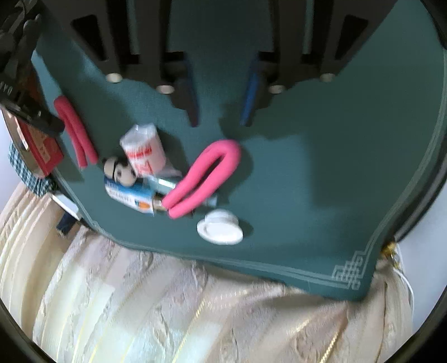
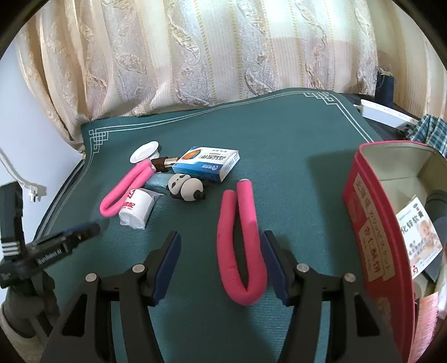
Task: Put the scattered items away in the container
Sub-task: 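Grasp a pink foam curler with the right gripper while the left grasps another, then carry both pink foam curlers into the red tin and release them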
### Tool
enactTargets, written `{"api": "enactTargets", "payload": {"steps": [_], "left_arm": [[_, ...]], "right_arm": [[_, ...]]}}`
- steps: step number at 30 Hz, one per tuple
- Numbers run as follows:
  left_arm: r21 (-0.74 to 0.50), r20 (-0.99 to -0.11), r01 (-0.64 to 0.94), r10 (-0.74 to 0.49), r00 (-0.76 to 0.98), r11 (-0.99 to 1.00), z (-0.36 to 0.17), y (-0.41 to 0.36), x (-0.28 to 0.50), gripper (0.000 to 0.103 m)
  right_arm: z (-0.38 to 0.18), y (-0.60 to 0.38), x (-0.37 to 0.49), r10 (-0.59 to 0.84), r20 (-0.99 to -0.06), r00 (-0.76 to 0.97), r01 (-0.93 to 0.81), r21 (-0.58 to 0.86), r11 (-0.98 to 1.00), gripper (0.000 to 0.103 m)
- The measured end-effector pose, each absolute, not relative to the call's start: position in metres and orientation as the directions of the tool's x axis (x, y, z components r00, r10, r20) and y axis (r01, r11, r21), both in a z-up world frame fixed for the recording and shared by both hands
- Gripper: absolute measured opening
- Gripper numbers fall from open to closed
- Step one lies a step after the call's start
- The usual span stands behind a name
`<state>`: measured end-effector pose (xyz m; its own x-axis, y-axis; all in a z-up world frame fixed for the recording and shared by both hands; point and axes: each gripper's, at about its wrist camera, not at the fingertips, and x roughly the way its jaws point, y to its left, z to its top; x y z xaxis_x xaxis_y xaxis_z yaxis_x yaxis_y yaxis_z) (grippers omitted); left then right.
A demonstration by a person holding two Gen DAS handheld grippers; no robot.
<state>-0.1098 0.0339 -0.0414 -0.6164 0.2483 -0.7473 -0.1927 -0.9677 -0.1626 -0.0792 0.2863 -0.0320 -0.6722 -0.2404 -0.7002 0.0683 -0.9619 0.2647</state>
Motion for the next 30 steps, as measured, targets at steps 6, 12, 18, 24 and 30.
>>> {"api": "enactTargets", "payload": {"steps": [6, 12, 18, 24, 30], "left_arm": [[-0.047, -0.708, -0.252, 0.21, -0.674, -0.967, -0.032, 0.061, -0.134, 0.059], [-0.016, -0.766, -0.305, 0.208, -0.609, -0.952, -0.061, 0.073, -0.169, 0.059], [-0.027, -0.784, -0.323, 0.221, -0.581, -0.946, -0.068, 0.08, -0.178, 0.031], [-0.127, -0.762, -0.271, 0.269, -0.589, -0.954, -0.06, 0.053, -0.157, 0.021], [-0.229, -0.692, -0.257, 0.343, -0.635, -0.939, -0.038, 0.034, -0.121, 0.017]], "right_arm": [[-0.03, 0.289, -0.079, -0.238, -0.692, -0.681, 0.062, 0.269, -0.961, 0.063], [-0.035, 0.285, -0.081, -0.25, -0.699, -0.67, 0.078, 0.269, -0.96, 0.063], [-0.038, 0.285, -0.084, -0.241, -0.71, -0.661, 0.069, 0.263, -0.962, 0.063], [-0.034, 0.283, -0.084, -0.215, -0.718, -0.662, 0.066, 0.23, -0.971, 0.063], [-0.042, 0.274, -0.1, -0.157, -0.755, -0.637, 0.053, 0.159, -0.986, 0.063]]}}
